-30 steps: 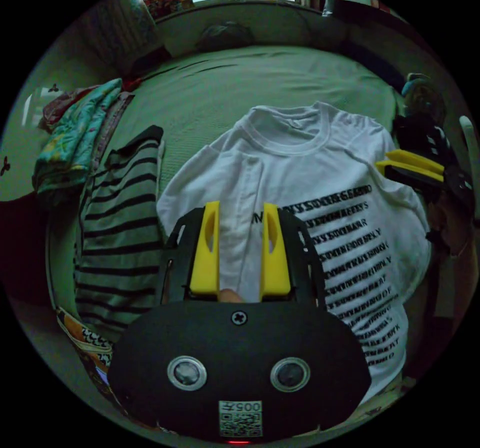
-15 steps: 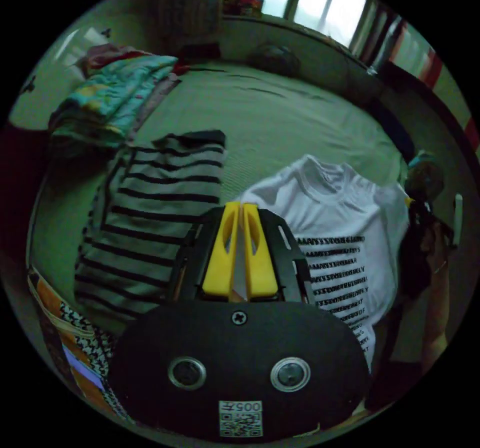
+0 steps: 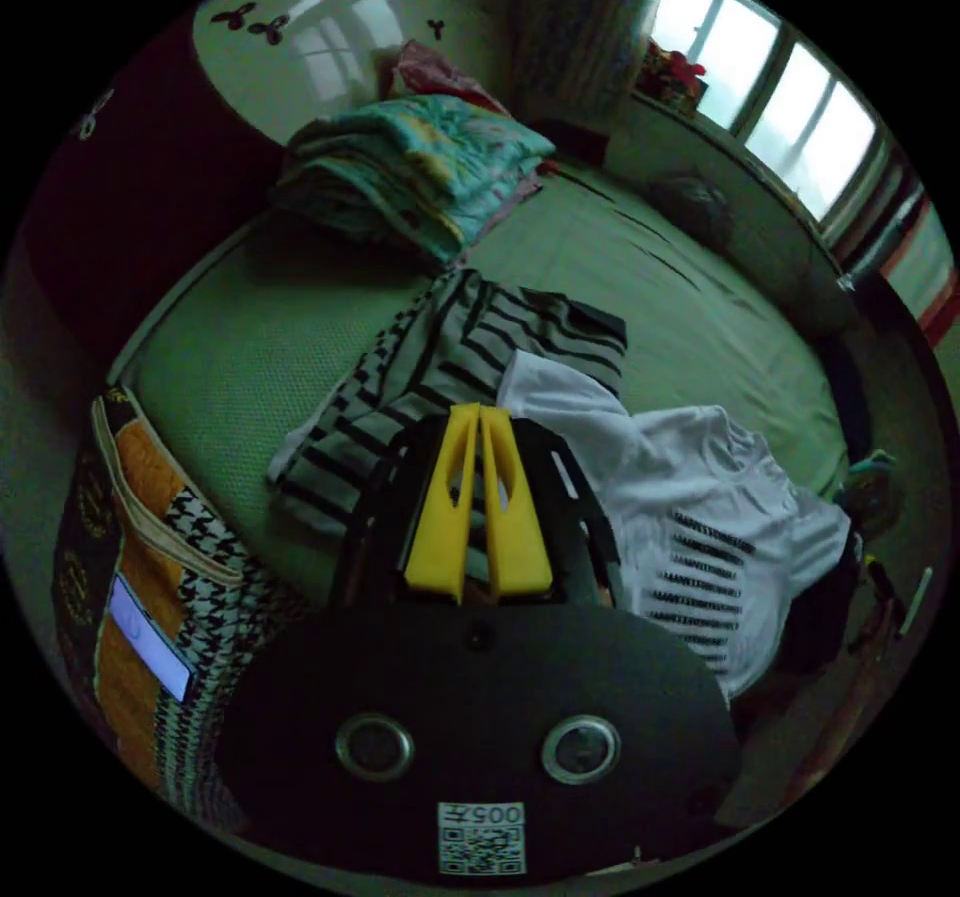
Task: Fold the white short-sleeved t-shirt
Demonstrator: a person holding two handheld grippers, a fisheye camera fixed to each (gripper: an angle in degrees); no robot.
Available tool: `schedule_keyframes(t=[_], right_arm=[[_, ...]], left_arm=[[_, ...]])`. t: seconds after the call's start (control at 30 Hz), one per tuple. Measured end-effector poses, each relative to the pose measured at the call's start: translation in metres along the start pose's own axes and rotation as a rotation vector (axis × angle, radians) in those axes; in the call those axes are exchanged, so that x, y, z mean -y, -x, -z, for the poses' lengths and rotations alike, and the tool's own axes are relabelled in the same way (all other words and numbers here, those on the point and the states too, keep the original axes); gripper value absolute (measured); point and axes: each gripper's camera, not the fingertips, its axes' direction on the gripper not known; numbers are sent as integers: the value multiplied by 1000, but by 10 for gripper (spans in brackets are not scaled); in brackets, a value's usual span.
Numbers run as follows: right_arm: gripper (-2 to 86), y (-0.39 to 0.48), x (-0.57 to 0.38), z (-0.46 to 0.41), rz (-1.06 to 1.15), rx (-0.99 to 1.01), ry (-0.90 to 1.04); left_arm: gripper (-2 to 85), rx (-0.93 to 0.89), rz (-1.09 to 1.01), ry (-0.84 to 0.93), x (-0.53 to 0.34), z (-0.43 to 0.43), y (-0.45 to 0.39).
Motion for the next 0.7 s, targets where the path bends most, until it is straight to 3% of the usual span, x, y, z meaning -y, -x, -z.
schedule_keyframes(t=[0.13,0.27,0.33,0.5,0.7], right_arm=[[-9,70,-61,-8,94,86,53],[-10,132,-125,-32,106,210,153],[-10,153,-146,-39,113,214,187],[-10,183,-186,-43,107,140,169],[-10,211,-218,-45,162,48,76]], left_arm=[[-6,-214,-185,76,-61,2,-65],[-7,-304,-247,163,-122,-9,-112],[-7,-270,-274,248,-157,-20,-136],[-7,-53,-353,235,-207,-27,-168],[-6,-57,-329,171,-236,-33,-180]])
